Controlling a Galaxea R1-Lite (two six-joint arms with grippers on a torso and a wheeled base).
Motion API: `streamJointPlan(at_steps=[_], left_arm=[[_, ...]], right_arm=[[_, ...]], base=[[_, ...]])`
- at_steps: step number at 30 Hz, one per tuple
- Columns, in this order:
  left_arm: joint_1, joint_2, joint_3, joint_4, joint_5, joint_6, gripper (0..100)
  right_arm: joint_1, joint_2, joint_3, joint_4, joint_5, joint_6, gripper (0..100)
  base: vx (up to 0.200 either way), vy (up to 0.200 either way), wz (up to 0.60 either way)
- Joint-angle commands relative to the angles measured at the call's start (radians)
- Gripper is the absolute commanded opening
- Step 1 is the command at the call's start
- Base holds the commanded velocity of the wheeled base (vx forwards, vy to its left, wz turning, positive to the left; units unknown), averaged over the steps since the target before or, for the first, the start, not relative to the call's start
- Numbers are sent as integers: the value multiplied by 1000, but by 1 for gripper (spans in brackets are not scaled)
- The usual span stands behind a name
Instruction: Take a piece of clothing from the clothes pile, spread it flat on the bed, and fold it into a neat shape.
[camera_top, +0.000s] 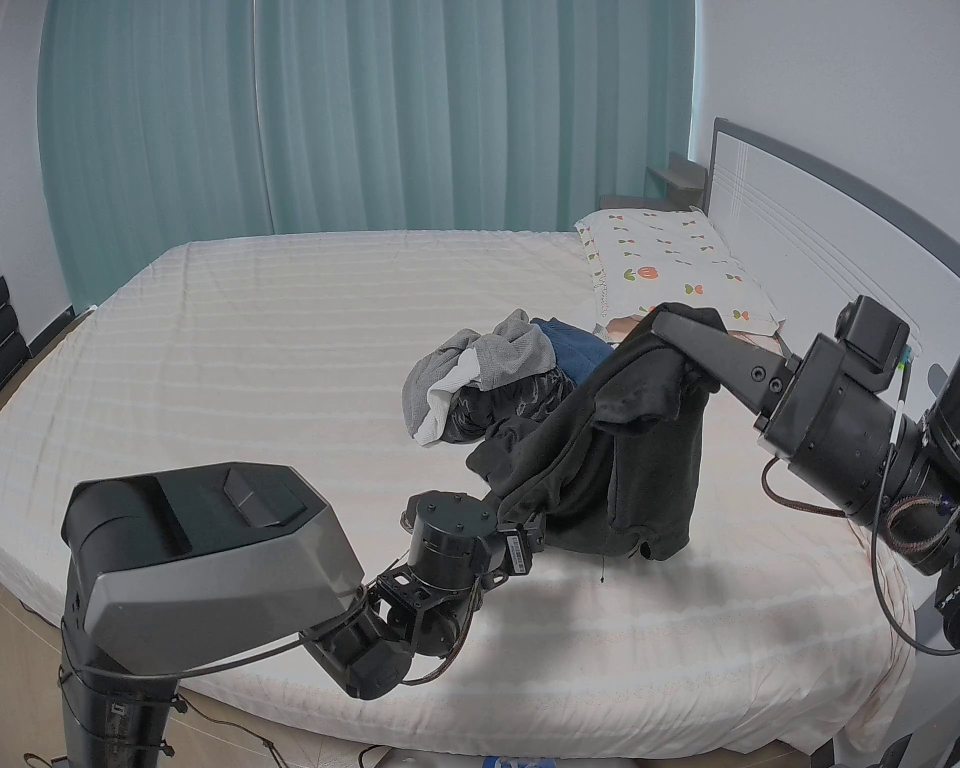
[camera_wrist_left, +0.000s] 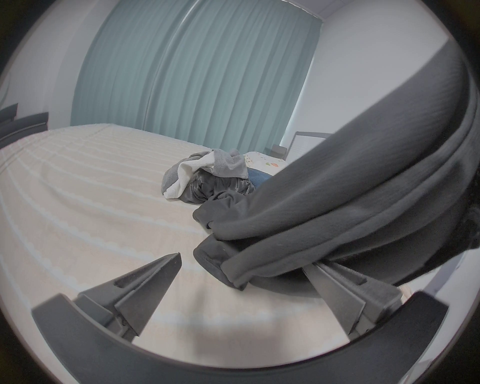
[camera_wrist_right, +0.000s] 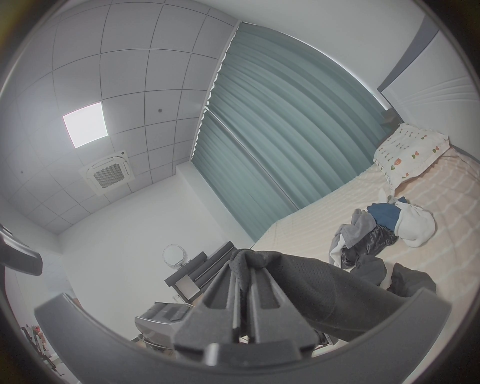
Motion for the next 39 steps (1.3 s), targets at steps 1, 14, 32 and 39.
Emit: streamJointPlan(at_steps=[1,14,32,39], left_arm=[[17,21,-25,-1,-1,-14,100],[118,139,-178,26,1,-78,100],[106,147,-264,126,-13,-88,0],[118,26,-91,115,-24,-124,0]], right_arm=[[-3,-10,-21,-3,6,-2,0],[-45,-13,-90,-37,43,5,0],[-98,54,-61,-38,54,14,0],[-132,54,-14,-37,54,15,0]], base=[[0,0,0],[0,0,0],[0,0,0],[0,0,0]])
